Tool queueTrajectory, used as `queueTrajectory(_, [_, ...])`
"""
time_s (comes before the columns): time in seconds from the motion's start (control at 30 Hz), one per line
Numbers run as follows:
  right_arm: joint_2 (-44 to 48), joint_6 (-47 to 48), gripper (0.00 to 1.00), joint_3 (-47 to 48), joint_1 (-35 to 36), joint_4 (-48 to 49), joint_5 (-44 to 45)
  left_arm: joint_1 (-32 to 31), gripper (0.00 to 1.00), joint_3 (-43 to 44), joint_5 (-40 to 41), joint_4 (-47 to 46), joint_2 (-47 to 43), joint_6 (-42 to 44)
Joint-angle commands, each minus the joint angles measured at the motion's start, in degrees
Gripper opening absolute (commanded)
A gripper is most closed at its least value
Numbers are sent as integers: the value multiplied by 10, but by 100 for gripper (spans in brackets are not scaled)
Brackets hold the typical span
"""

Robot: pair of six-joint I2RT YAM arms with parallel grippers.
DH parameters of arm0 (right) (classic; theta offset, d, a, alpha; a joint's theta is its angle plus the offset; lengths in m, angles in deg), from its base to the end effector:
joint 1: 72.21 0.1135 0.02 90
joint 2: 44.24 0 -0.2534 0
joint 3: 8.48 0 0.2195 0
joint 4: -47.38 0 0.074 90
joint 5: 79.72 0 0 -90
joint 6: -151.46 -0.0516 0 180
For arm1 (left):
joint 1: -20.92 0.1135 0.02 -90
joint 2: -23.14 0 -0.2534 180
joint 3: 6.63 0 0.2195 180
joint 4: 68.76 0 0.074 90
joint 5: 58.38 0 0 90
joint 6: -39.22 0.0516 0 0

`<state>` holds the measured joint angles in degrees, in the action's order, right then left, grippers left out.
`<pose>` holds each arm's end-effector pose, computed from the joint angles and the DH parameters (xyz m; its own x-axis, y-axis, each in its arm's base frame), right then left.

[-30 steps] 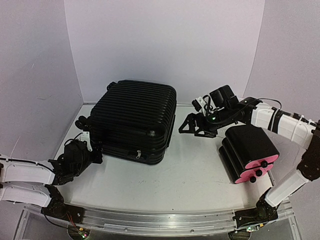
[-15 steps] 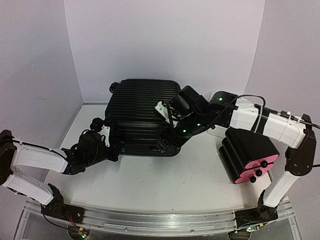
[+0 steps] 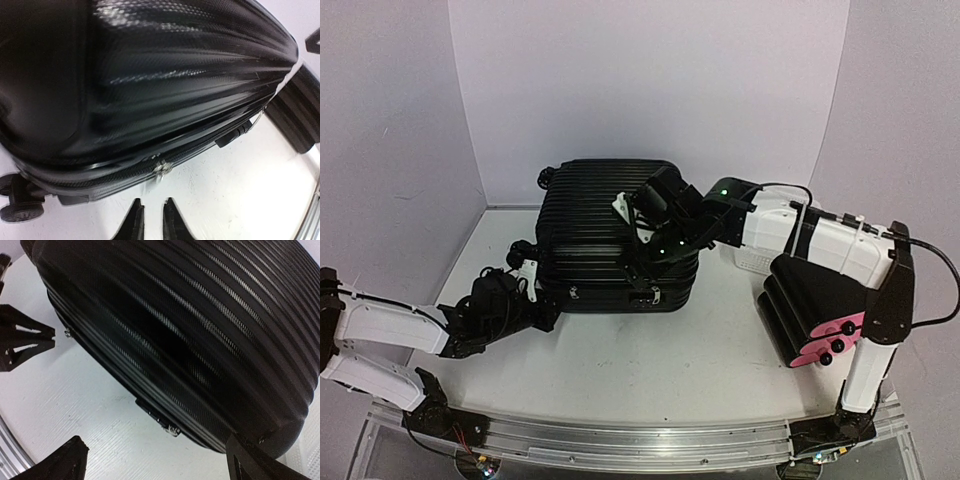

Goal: Open, take out, and arrange the luggage

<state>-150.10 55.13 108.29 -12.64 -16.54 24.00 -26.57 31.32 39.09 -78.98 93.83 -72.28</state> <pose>0.2027 0.3210 0.2997 -0.4865 -0.6167 -0.6189 -0.7161 0.6873 -0.1220 0.1647 -0.1698 0.1860 -0.4789 -0.0153 -0.8777 0.5097 0.8092 -0.2922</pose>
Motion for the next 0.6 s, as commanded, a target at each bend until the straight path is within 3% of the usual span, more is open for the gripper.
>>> queueTrajectory(0.0, [-43, 31, 98, 74, 2, 27, 49, -2, 22, -15, 17, -30, -27, -1])
queueTrajectory(0.13, [-79, 30, 98, 111, 1, 27, 45, -3, 48, -17, 19, -40, -23, 8])
queueTrajectory(0.23, [-93, 19, 98, 125, -3, 27, 37, -9, 79, -28, 21, -99, -5, 40])
queueTrajectory(0.27, [-96, 12, 98, 128, -6, 27, 26, -9, 82, -35, 23, -129, 4, 51])
queueTrajectory(0.37, [-101, -5, 98, 130, -10, 26, 1, -9, 81, -42, 42, -202, 42, 72])
queueTrajectory(0.57, [-104, -18, 98, 134, -11, 27, -12, -15, 67, -34, 94, -276, 122, 63])
